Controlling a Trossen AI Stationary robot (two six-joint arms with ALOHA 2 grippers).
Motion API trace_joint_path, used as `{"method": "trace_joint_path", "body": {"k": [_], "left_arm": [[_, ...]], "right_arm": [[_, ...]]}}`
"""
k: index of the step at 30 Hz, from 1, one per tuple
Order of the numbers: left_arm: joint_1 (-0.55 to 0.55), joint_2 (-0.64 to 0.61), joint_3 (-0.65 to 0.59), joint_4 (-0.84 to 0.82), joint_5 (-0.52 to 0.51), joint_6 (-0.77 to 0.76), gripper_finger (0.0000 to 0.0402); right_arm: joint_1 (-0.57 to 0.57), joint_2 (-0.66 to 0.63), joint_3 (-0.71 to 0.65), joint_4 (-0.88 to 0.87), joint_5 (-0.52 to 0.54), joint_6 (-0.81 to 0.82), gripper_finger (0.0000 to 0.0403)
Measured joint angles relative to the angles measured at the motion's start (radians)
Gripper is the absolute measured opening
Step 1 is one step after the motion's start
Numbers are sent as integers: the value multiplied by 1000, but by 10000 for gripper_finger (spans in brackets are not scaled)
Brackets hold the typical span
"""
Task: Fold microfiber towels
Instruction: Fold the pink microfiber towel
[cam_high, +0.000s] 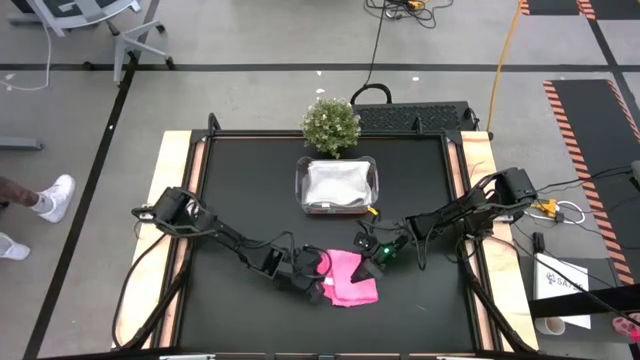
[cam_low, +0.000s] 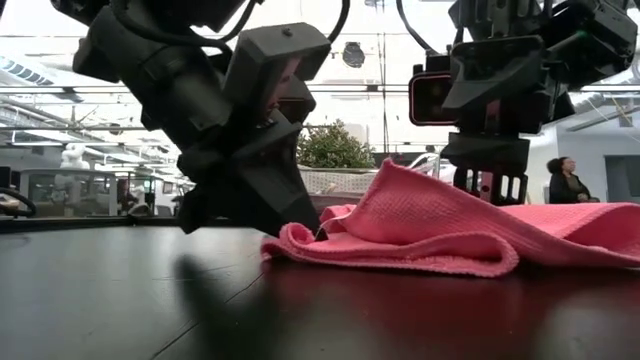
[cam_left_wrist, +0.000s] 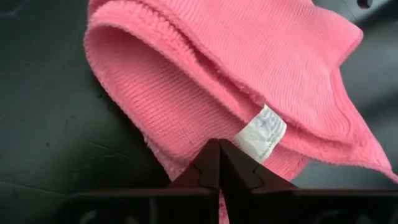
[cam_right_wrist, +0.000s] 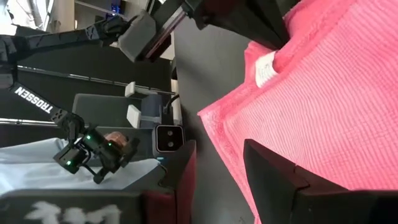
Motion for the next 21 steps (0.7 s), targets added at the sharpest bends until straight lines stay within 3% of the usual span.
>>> {"method": "trace_joint_path", "body": {"k": [9,15,21], "left_arm": [[12,0,0,4,14,2,7],[12,-1,0,4,14,2,3],[12,-1,0,5,14,-3,11]], "right_arm": [[3,0,20,-119,1,-41,107],[7,0,198,-363,7,-293,14],[10,-1,355,-683,141,-517,4]]}}
